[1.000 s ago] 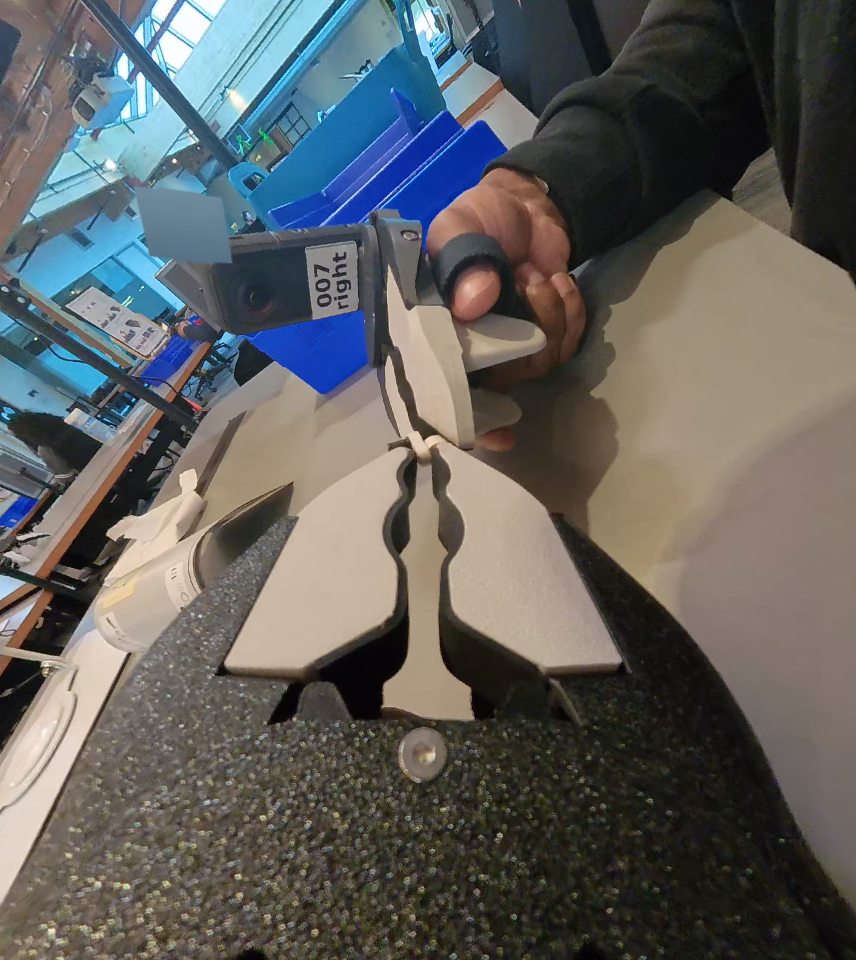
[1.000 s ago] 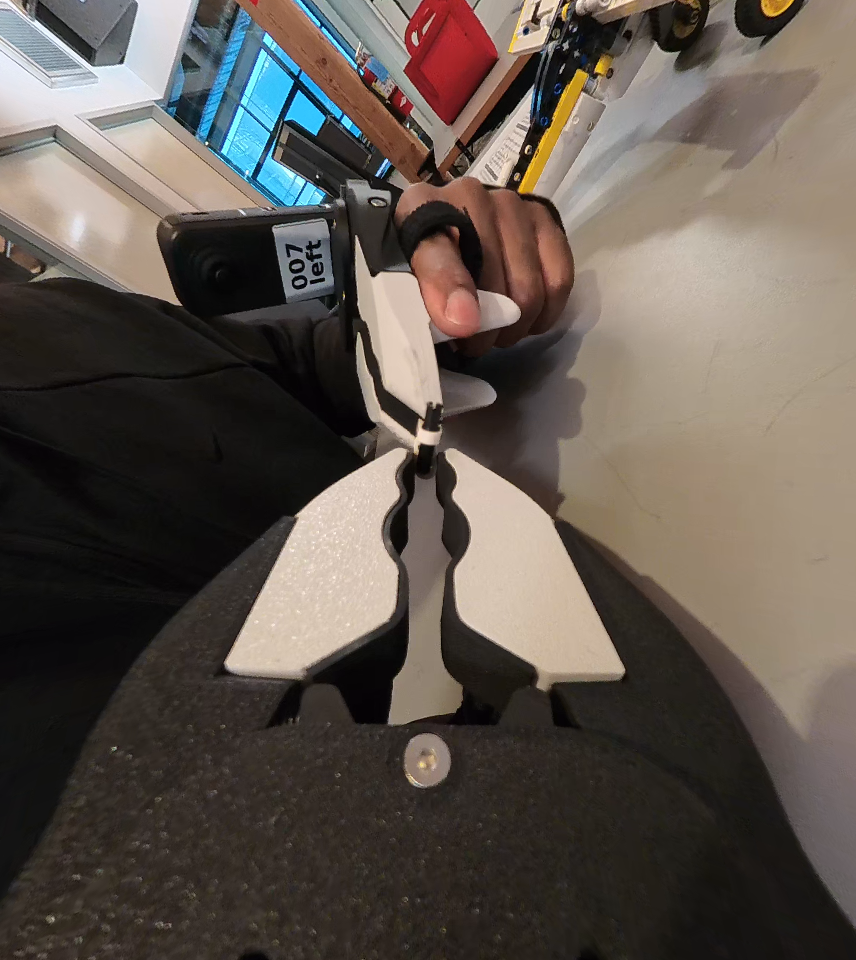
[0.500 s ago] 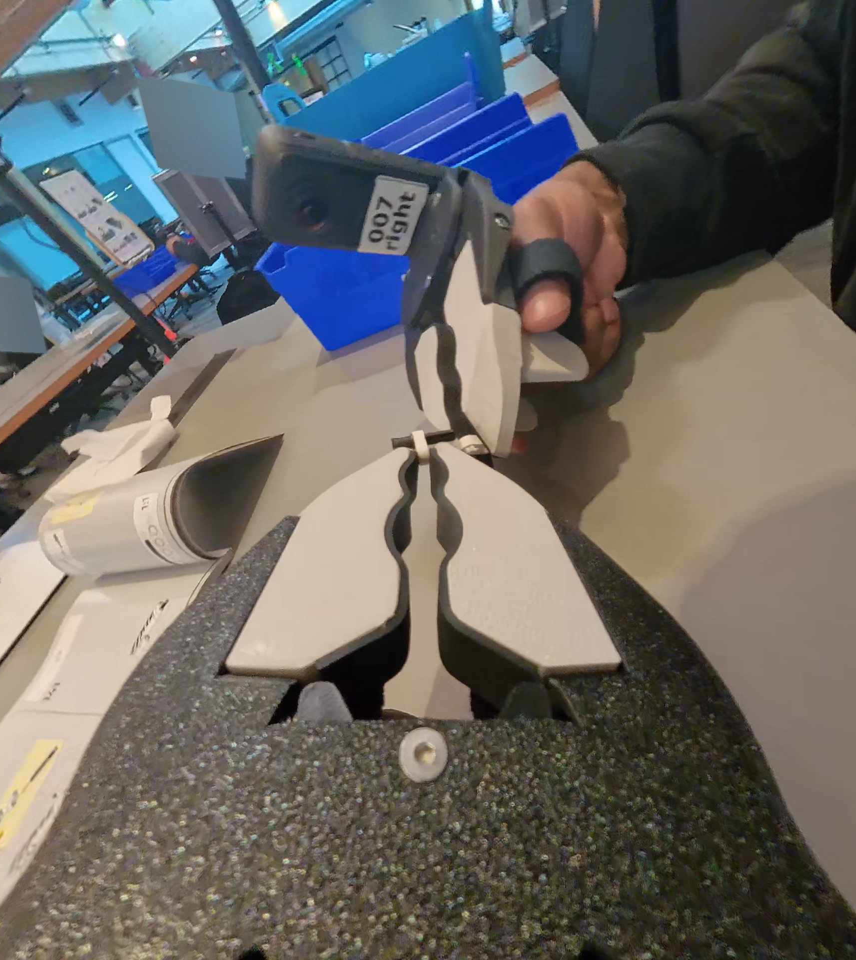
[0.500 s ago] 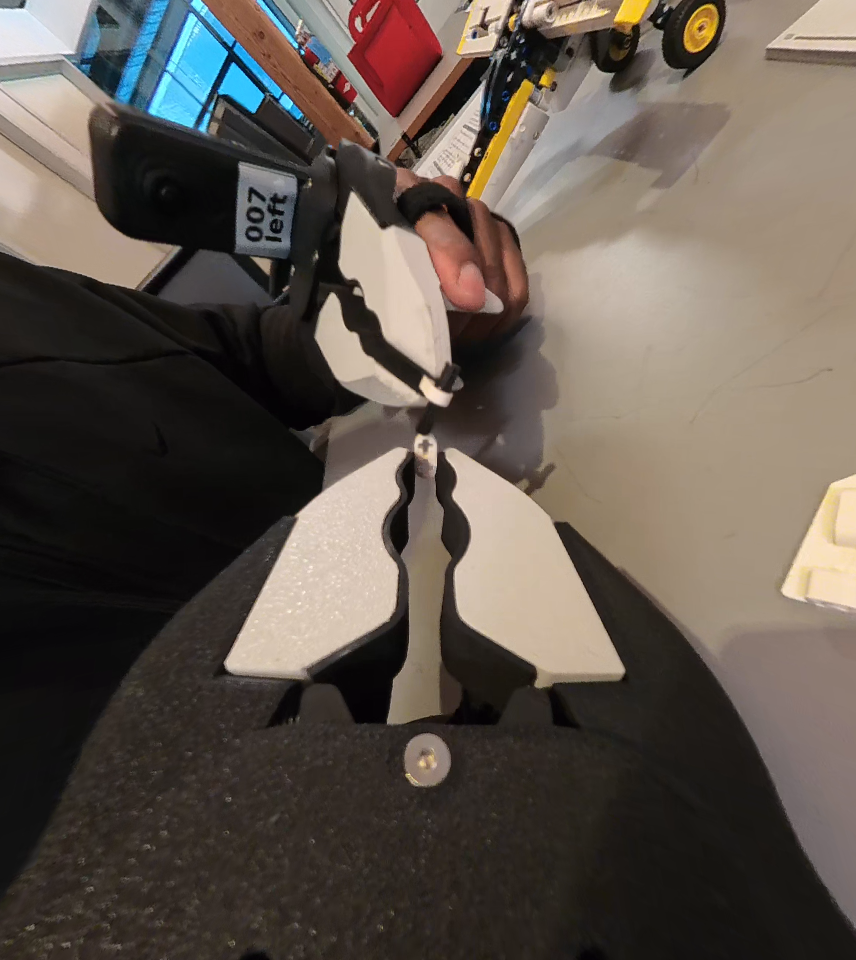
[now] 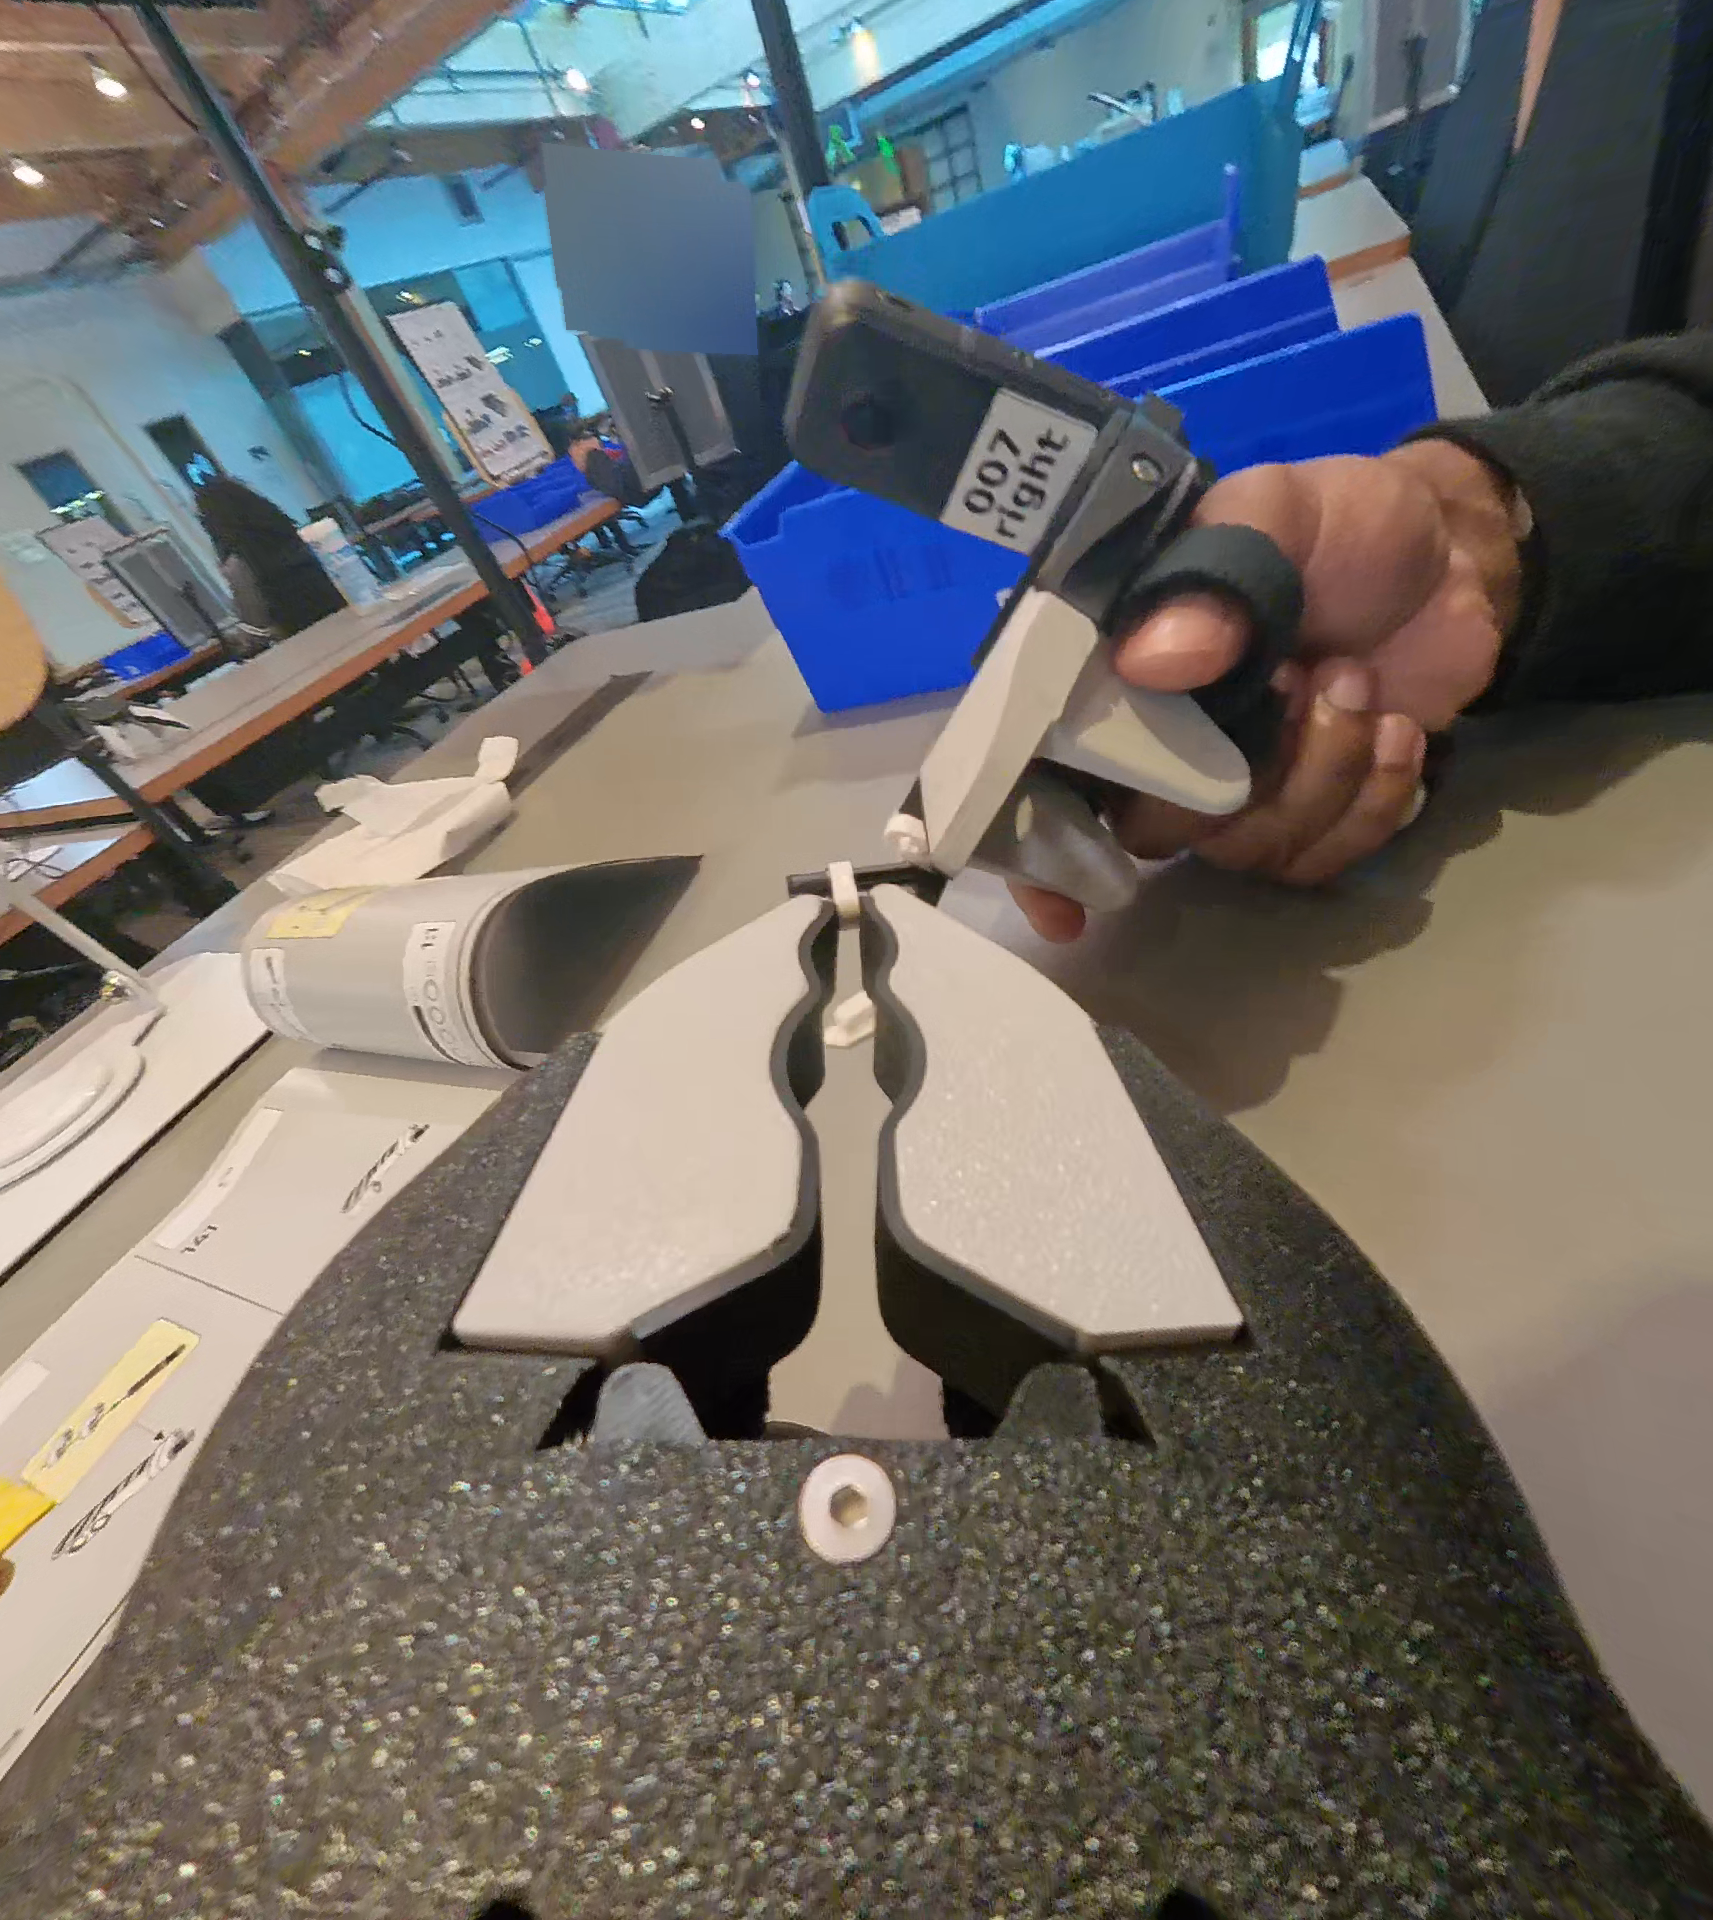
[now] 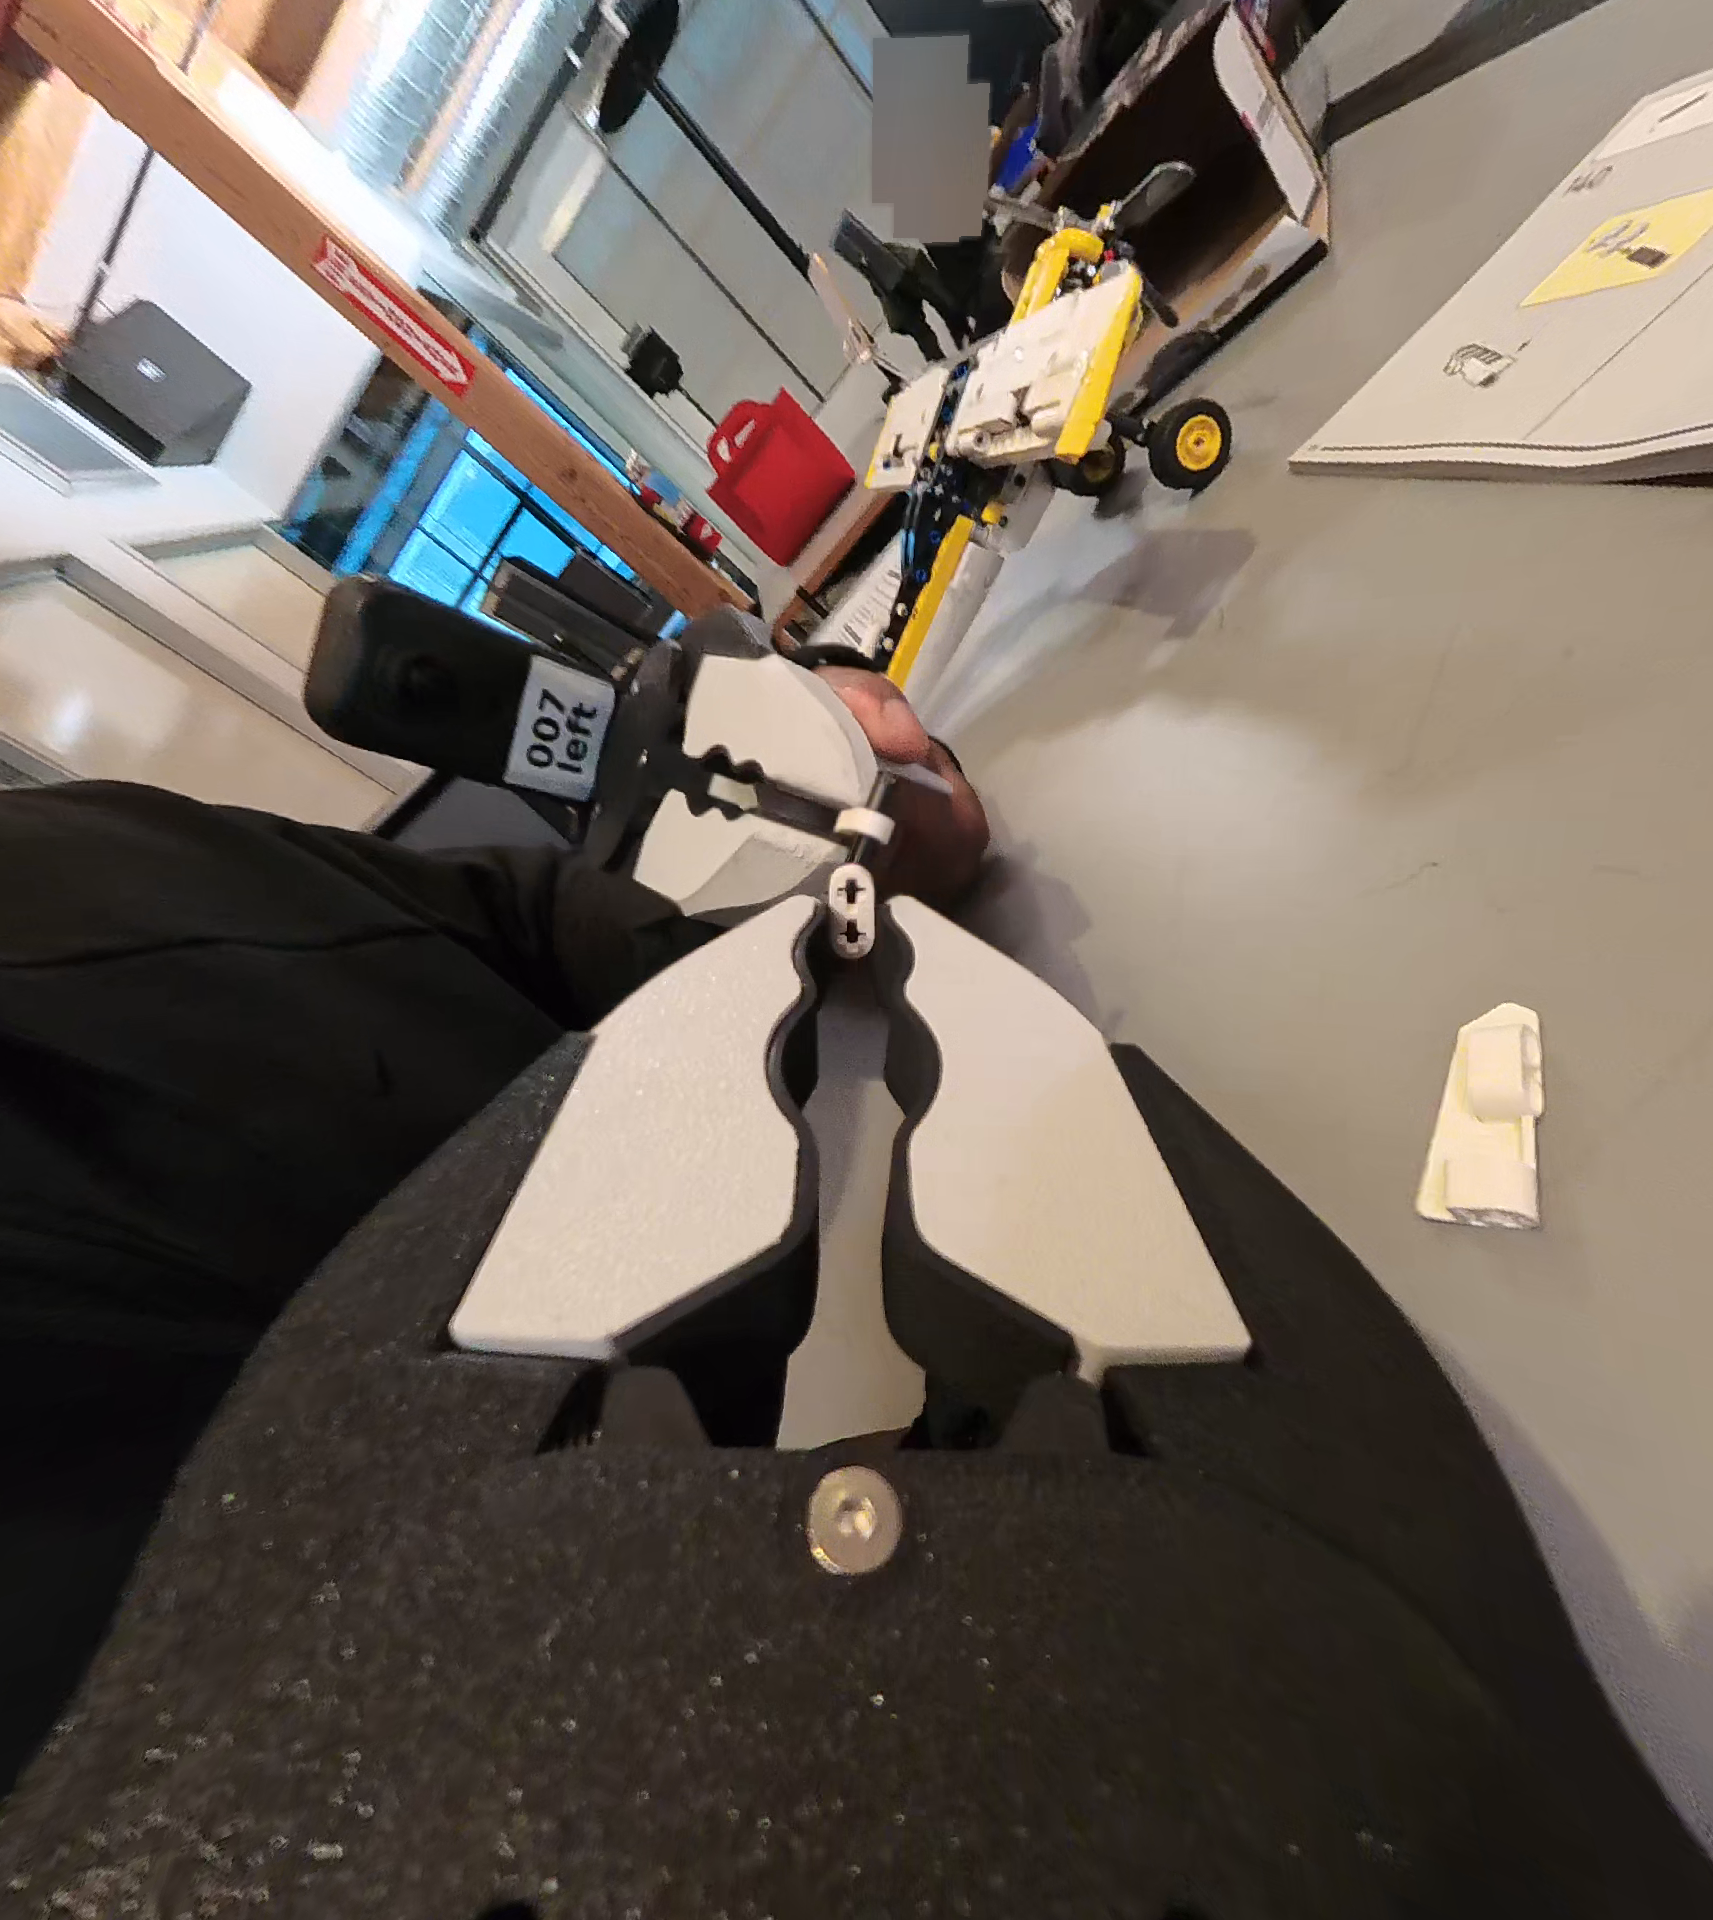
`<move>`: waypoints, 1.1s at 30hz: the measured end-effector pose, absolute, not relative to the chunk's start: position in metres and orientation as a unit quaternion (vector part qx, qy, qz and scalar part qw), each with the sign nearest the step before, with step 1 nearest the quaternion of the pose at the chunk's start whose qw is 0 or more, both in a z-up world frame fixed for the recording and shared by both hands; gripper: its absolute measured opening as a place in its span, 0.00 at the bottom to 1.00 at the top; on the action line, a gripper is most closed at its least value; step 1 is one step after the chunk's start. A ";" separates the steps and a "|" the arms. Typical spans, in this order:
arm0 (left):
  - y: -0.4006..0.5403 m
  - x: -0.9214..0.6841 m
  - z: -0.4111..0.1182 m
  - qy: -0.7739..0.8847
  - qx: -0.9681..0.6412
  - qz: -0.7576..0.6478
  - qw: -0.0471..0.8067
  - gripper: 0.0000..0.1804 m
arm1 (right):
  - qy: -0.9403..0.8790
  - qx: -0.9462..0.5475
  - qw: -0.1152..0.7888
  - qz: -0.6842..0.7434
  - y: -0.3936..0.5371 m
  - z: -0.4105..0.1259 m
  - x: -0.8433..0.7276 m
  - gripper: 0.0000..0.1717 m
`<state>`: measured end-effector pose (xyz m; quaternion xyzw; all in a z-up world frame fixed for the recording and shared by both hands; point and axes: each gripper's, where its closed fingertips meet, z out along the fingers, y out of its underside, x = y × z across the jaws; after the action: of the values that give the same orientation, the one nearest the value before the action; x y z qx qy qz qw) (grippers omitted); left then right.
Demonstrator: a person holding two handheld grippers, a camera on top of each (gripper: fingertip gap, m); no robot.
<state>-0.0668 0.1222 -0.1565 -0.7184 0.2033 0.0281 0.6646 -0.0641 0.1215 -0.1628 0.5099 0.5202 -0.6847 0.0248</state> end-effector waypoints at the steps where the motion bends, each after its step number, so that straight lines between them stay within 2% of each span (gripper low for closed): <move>1: 0.123 -0.067 -0.155 0.196 -0.717 0.030 0.669 0.02 | 0.511 0.508 0.029 -0.692 0.121 -0.161 -0.064 0.04; 22: 0.127 -0.067 -0.152 0.171 -0.708 0.070 0.682 0.02 | 0.479 0.508 0.044 -0.714 0.114 -0.155 -0.069 0.04; 27: 0.126 -0.069 -0.154 0.186 -0.707 0.074 0.678 0.02 | 0.522 0.523 0.020 -0.673 0.118 -0.168 -0.069 0.04; 33: 0.127 -0.073 -0.166 0.192 -0.733 0.043 0.651 0.02 | 0.635 0.552 -0.040 -0.539 0.126 -0.207 -0.064 0.04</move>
<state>-0.0731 0.1267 -0.1661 -0.7329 0.1923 0.0433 0.6511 -0.0638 0.1260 -0.2069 0.5522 0.6345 -0.5392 -0.0403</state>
